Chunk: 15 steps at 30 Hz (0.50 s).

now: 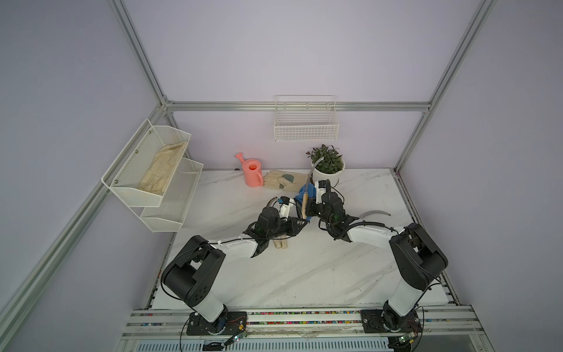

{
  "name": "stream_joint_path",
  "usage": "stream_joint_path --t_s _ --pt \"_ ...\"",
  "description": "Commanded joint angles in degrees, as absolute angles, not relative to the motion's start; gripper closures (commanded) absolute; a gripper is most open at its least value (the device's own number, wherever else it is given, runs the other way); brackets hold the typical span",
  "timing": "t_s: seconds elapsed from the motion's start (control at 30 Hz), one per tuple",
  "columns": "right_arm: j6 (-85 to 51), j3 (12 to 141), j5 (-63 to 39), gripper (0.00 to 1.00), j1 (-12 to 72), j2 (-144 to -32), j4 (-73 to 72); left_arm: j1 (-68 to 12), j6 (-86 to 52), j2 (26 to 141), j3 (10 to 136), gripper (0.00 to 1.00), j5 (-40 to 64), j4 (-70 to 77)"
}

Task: Wipe small sickles with rags
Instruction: Adjust the small sickle.

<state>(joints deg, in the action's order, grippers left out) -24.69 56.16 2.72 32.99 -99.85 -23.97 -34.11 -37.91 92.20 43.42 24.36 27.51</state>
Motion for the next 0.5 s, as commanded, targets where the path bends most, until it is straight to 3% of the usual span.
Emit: stream_joint_path --t_s 0.0,0.27,0.47 --pt "-24.45 55.11 -1.63 1.0 33.85 -98.6 -30.92 -35.16 -36.09 92.0 45.47 1.0 29.27 28.4" --pt "-26.78 53.14 -10.13 1.0 33.91 -97.19 -34.17 -35.05 -36.89 93.41 45.64 1.0 31.28 30.79" --pt "-26.67 53.19 -9.78 1.0 33.91 -97.95 -33.4 -34.99 -37.09 93.93 45.54 1.0 31.65 31.83"
